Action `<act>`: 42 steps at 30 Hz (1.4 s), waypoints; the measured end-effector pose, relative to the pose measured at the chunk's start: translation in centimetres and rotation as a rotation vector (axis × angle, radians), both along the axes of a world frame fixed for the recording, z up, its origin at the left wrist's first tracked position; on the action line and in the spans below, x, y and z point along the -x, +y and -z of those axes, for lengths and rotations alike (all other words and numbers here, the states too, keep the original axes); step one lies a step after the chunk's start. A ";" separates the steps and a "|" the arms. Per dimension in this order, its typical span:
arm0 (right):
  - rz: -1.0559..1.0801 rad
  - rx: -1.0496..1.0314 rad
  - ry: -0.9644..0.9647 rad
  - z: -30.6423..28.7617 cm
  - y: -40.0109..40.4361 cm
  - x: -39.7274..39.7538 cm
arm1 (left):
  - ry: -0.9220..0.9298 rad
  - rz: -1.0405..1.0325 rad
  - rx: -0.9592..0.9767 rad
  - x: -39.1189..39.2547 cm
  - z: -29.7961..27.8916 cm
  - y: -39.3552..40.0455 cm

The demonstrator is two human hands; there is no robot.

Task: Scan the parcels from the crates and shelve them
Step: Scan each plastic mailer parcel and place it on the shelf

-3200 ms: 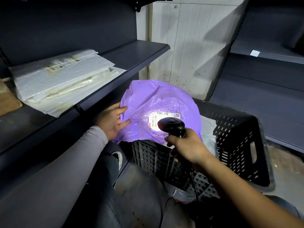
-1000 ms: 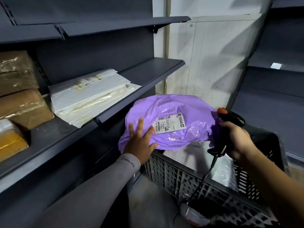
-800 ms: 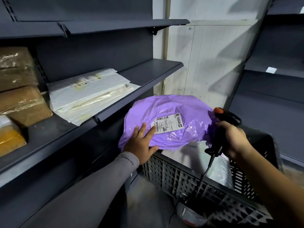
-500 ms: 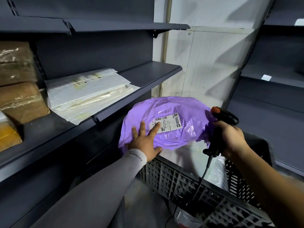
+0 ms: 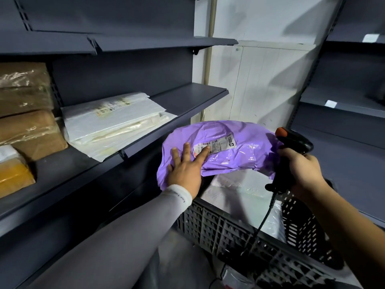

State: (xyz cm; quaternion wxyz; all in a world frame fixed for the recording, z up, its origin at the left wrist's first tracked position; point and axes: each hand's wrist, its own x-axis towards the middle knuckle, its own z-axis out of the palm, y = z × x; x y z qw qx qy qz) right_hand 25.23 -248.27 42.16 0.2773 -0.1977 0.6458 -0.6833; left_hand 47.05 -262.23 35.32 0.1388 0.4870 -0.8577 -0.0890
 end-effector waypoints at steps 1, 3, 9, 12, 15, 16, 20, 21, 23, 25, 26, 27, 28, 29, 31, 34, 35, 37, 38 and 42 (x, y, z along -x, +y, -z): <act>0.006 0.002 0.008 -0.5 0.4 0.2 | 0.011 0.009 0.019 0.2 -0.9 0.2; 0.022 0.034 0.015 -1.8 1.2 0.4 | 0.030 0.023 0.062 0.6 -2.9 0.6; 0.010 0.174 0.054 -5.6 1.0 0.3 | 0.035 0.013 0.225 -0.1 -8.6 0.8; -0.033 0.248 0.045 -6.9 -0.9 -1.3 | 0.016 -0.028 0.287 -2.1 -10.7 0.1; -0.099 0.283 0.045 -7.2 -4.1 -3.7 | -0.021 -0.108 0.327 -4.9 -11.3 -1.2; -0.131 0.290 0.042 -7.1 -5.3 -4.4 | -0.034 -0.137 0.325 -5.9 -11.2 -1.7; -0.254 0.273 0.008 -6.3 -10.3 -7.5 | -0.054 -0.271 0.307 -9.8 -10.1 -4.2; -0.278 0.265 0.005 -6.0 -11.5 -8.3 | -0.057 -0.299 0.309 -10.8 -9.9 -4.9; -0.305 0.248 0.018 -5.4 -14.0 -9.8 | -0.063 -0.341 0.319 -12.6 -9.7 -6.2; -0.351 0.221 0.055 -4.8 -16.5 -11.2 | -0.083 -0.374 0.327 -14.0 -9.5 -7.2; -0.379 0.199 0.081 -4.6 -17.5 -11.9 | -0.094 -0.401 0.337 -14.6 -9.4 -7.6; -0.404 0.179 0.103 -4.4 -18.5 -12.6 | -0.108 -0.430 0.348 -15.0 -9.2 -8.1; -0.418 0.163 0.124 -4.2 -19.5 -13.0 | -0.118 -0.460 0.369 -15.4 -9.0 -8.7; -0.427 0.145 0.154 -3.9 -20.7 -13.4 | -0.128 -0.491 0.397 -15.6 -8.7 -9.4; -0.432 0.109 0.246 -3.4 -22.7 -14.0 | -0.151 -0.537 0.445 -15.9 -8.3 -10.9; -0.449 0.108 0.343 -2.7 -25.8 -14.4 | -0.194 -0.539 0.429 -15.6 -8.5 -12.9; -0.466 0.122 0.369 -2.6 -26.8 -14.4 | -0.184 -0.541 0.438 -15.4 -8.7 -13.4; -0.506 0.137 0.439 -2.4 -28.7 -14.6 | -0.164 -0.552 0.464 -15.2 -8.6 -14.6; -0.524 0.139 0.471 -2.4 -29.6 -14.8 | -0.159 -0.550 0.473 -15.2 -8.5 -15.1; -0.578 0.100 0.569 -2.4 -32.5 -16.1 | -0.160 -0.545 0.415 -15.3 -7.0 -16.6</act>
